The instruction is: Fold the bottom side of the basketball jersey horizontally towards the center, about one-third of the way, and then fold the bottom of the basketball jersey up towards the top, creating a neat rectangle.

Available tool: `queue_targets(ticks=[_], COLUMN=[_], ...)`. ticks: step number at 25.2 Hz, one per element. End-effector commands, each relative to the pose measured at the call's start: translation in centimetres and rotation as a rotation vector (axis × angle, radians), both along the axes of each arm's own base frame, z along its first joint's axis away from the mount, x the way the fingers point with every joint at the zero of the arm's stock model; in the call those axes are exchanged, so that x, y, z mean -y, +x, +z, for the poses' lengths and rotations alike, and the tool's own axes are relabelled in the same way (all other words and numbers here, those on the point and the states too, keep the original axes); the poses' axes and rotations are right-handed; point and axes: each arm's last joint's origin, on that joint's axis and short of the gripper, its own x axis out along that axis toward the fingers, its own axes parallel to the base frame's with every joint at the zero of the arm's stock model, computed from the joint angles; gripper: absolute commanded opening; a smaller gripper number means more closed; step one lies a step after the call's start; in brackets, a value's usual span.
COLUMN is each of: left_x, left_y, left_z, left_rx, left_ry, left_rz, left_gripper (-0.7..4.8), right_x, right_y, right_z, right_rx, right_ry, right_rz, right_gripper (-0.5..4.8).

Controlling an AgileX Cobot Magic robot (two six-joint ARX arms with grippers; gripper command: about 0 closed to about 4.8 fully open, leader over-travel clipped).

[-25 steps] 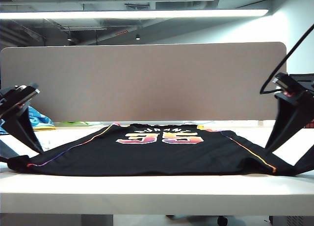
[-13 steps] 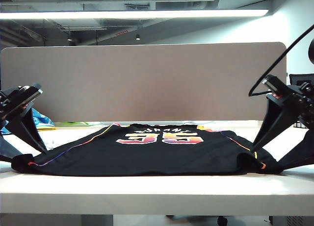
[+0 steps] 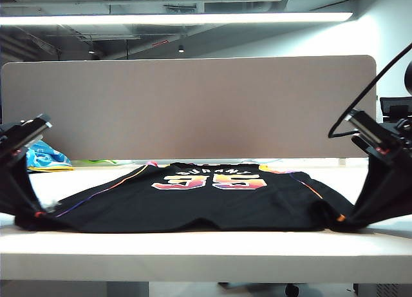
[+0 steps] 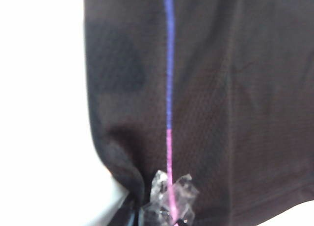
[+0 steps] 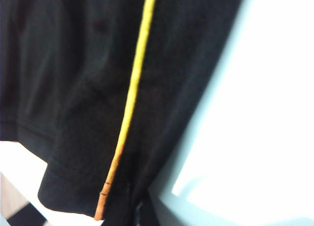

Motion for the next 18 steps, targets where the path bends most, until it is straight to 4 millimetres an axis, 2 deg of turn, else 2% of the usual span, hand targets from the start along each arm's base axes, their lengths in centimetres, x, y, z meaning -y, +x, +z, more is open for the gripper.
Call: queue_targets(ticks=[1,3,9,15,18], left_x=[-0.1,-0.1,0.6,1.2,1.0], left_y=[-1.8,-3.6,-7.9,-13.0,-15.6], left_z=[0.9,3.2,6.9,9.1,10.3], left_rx=[-0.085,-0.059,-0.016,0.009,0.083], left_ry=[0.02,0.043,0.063,0.118,0.074], left_rz=[0.007,-0.005,-0.051,-0.075,-0.036], left_gripper=[-0.06,-0.06,-0.06,-0.06,-0.06], right_x=[0.2,0.4,0.7,1.2,1.5], right_y=[-2.0,-4.0,-8.3,-13.2,-16.1], right_z=[1.5,3.9,8.0,10.2,11.4], right_rx=[-0.041,-0.022,0.066,0.106,0.182], right_ry=[-0.041,-0.044,-0.04,-0.027,-0.01], right_rz=[0.042,0.054,0.044,0.024,-0.049], right_gripper=[-0.07,-0.07,-0.07,-0.08,-0.08])
